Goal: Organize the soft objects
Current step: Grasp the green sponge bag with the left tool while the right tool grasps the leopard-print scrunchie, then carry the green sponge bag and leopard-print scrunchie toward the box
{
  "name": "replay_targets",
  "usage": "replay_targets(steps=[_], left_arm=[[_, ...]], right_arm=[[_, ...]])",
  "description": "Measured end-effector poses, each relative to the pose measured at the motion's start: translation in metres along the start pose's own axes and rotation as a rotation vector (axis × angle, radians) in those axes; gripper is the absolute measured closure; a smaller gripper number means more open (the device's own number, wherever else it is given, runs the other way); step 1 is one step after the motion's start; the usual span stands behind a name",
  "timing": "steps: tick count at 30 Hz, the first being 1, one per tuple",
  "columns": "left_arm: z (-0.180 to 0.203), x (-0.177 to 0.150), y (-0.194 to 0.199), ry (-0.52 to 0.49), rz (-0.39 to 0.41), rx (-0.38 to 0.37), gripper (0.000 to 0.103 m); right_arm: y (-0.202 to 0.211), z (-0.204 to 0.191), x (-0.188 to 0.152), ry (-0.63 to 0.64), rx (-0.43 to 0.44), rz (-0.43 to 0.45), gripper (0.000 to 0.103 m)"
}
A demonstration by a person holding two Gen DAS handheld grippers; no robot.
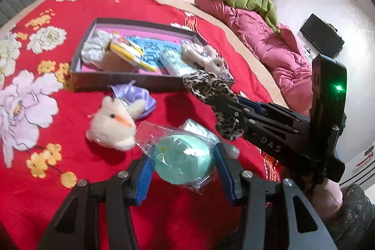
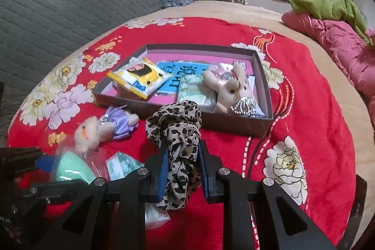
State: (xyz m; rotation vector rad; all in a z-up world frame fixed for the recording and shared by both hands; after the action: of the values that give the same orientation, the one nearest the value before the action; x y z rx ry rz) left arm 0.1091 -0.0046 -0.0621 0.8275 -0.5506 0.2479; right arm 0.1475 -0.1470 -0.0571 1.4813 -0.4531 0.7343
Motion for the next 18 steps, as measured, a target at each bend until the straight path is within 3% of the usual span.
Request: replay_targets(steps=[12, 18], left_arm=[[-0.014, 0.029, 0.02, -0.007, 0.096, 0.077, 0.053], [-0.025, 0.048, 0.03, -0.029, 0.145, 0.152, 0.053]], right_arm=[[0.022, 0.0, 0.018, -0.02, -0.007, 0.08, 0.08], [0.024, 0.002, 0.024, -0.037, -0.01, 0.092, 0.08]])
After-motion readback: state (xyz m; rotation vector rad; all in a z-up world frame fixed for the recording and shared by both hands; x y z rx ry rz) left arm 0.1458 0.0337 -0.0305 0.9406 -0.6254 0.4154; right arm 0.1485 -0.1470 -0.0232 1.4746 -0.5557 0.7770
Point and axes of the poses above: each gripper's, at about its wrist camera, not at the fingertips, and y roughly against the way its jaws point, z to its right, x to its top, the point moved 4 cm from there along -y, roughly the way its jaws point, and after that the axes turned 10 degrees about -x, right-handed, at the moved point
